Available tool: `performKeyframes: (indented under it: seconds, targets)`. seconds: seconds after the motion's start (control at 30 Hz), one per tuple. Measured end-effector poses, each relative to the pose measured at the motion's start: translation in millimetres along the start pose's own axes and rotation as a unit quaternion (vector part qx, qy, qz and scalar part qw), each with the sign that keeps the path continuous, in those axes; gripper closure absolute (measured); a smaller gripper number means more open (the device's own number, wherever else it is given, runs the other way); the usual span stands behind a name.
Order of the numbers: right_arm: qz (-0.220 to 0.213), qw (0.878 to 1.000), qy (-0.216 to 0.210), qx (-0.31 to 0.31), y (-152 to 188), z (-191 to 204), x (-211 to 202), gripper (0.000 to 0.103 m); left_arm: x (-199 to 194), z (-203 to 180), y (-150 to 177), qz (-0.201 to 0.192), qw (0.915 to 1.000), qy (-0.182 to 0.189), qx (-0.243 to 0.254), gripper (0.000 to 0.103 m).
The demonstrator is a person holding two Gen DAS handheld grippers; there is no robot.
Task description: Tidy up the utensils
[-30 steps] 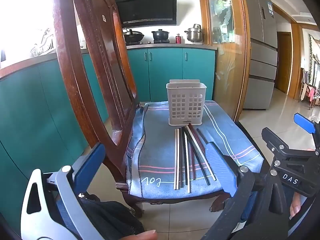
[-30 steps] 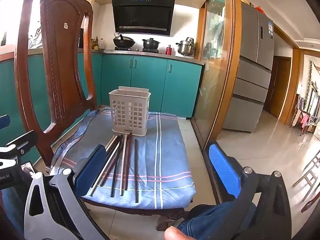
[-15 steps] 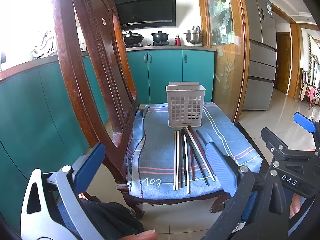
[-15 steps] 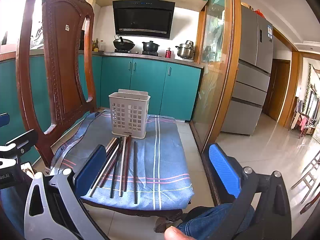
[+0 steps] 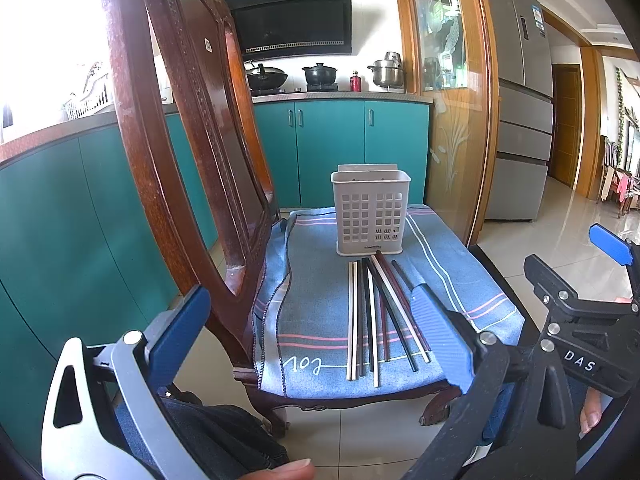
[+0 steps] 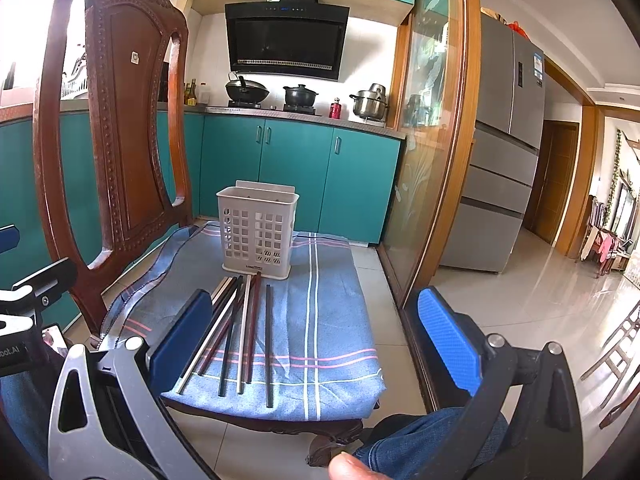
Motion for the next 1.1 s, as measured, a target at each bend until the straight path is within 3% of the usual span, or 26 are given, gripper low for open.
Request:
performKeyframes:
  seconds: [1.1]
  targets:
    - [0.002, 1.000, -0.002, 0.008, 1.9, -7.2, 4.6, 0.002, 5.1, -10.5, 0.6, 0.006, 0.9999, 0.006, 0.014, 0.003]
Point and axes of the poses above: each gripper's, at about its wrist camera, not at the fingertips, and x roughly the way its jaws point, z to its left, y to its underside, the point moved 7 cm from there along x, roughly the way its jaws point, and after that the axes turned 12 degrees about x, right-handed, at the moved point
